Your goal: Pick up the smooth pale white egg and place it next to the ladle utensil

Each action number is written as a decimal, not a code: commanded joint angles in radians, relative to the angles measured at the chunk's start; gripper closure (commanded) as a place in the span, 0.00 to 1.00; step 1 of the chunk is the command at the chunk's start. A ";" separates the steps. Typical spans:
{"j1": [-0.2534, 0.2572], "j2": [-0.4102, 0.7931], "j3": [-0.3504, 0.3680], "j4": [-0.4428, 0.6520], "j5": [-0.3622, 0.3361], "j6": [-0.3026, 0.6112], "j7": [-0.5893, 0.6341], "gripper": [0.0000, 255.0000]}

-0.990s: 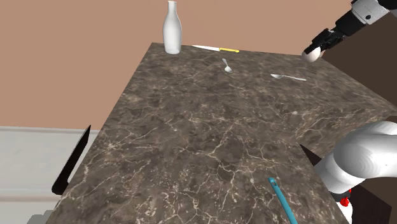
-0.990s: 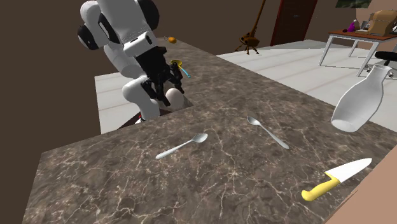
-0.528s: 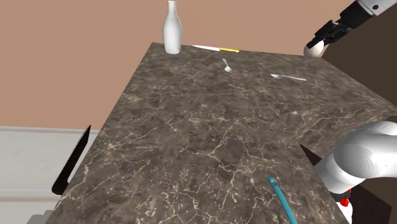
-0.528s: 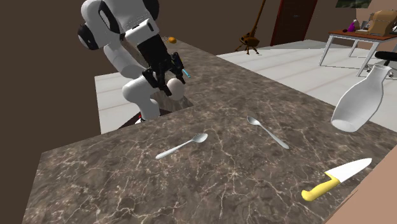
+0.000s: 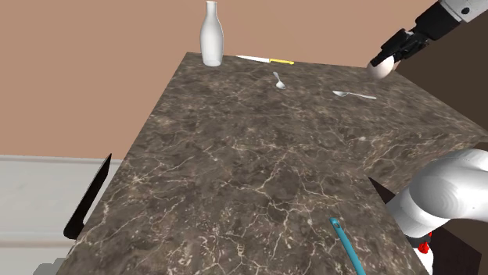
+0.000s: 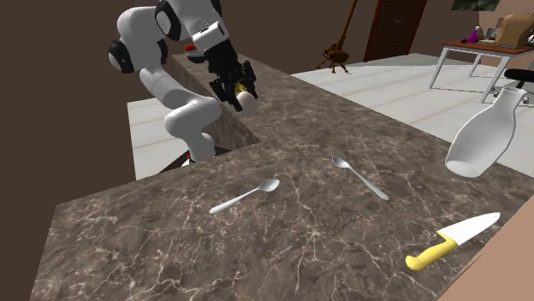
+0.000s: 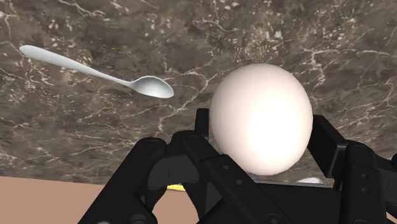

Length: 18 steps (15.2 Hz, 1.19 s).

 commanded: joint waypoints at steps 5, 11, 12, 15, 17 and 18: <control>0.021 -0.134 0.159 -0.062 0.081 -0.060 0.135 1.00; 0.063 -0.220 0.324 -0.078 0.183 -0.111 0.273 1.00; 0.070 -0.229 0.352 -0.076 0.201 -0.118 0.297 1.00; 0.092 -0.249 0.436 -0.064 0.256 -0.137 0.367 1.00; 0.105 -0.255 0.492 -0.049 0.293 -0.147 0.413 1.00; 0.111 -0.256 0.520 -0.040 0.311 -0.152 0.437 1.00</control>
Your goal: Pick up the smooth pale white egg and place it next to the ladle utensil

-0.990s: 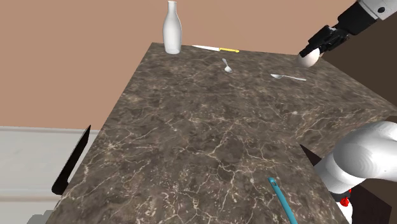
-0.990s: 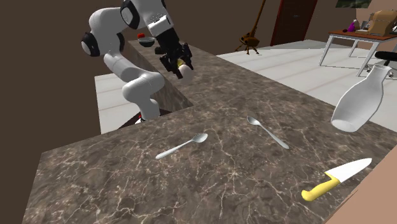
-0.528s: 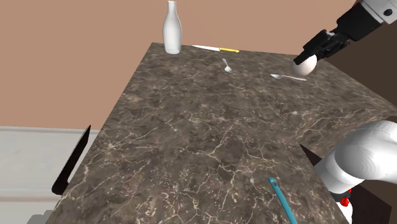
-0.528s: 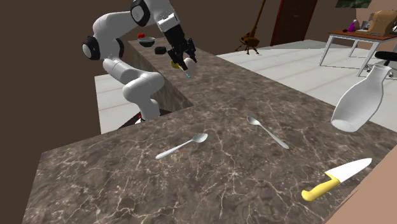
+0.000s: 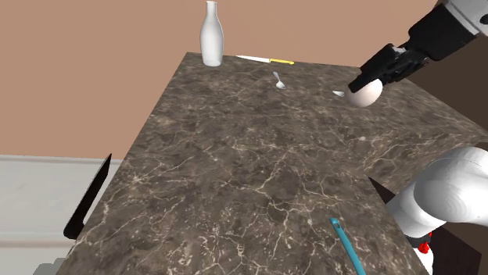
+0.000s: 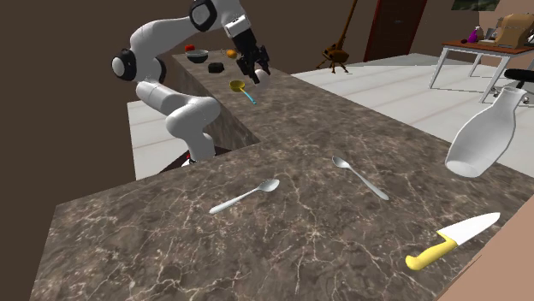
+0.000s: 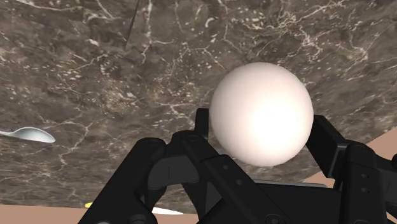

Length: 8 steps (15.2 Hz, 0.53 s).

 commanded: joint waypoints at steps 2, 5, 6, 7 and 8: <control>0.015 -0.005 0.079 0.024 0.052 -0.013 0.067 1.00; 0.024 0.005 0.159 0.065 0.103 -0.022 0.134 1.00; 0.025 0.010 0.185 0.081 0.119 -0.024 0.157 1.00; 0.025 0.016 0.211 0.097 0.134 -0.027 0.178 1.00; 0.024 0.023 0.237 0.115 0.149 -0.029 0.200 1.00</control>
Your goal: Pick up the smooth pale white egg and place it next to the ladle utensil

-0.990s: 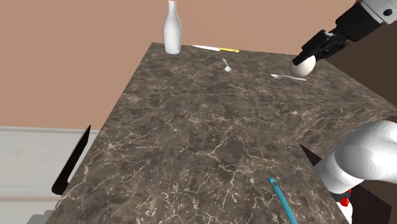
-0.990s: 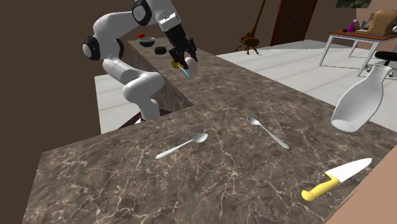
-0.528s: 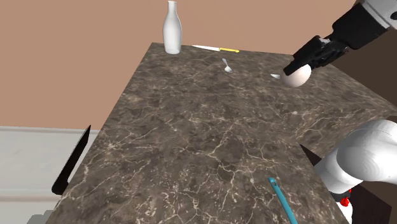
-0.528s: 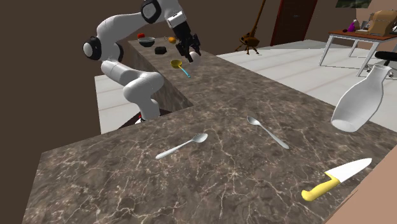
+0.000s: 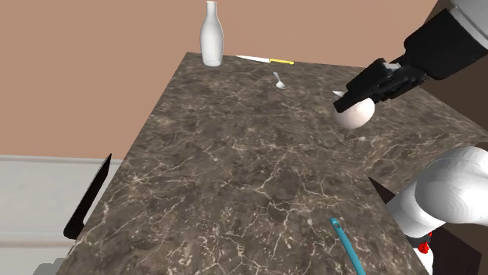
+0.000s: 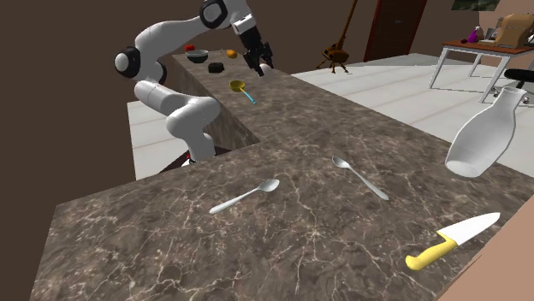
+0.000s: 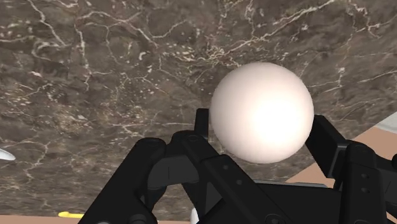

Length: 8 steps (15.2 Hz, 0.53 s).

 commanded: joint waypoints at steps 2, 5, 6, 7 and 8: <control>-0.009 0.030 0.081 0.064 0.047 -0.004 0.067 1.00; -0.024 0.057 0.154 0.130 0.086 -0.010 0.130 1.00; -0.031 0.067 0.178 0.154 0.098 -0.012 0.150 1.00; -0.039 0.077 0.202 0.179 0.110 -0.014 0.171 1.00; -0.048 0.087 0.225 0.205 0.121 -0.016 0.191 1.00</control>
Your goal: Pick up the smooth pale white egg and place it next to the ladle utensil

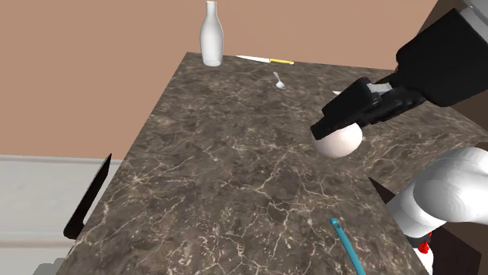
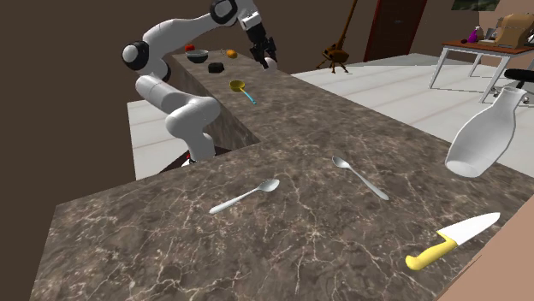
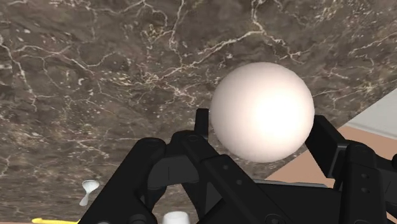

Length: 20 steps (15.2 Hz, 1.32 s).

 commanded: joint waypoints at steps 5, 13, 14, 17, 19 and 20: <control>-0.068 0.065 0.144 0.164 0.061 -0.006 0.122 1.00; -0.149 0.103 0.282 0.304 0.112 -0.001 0.228 1.00; -0.144 0.097 0.287 0.291 0.118 0.008 0.227 1.00; -0.132 0.079 0.304 0.251 0.135 0.034 0.227 1.00; -0.124 0.068 0.316 0.225 0.147 0.052 0.227 1.00; -0.120 0.062 0.323 0.212 0.153 0.060 0.226 1.00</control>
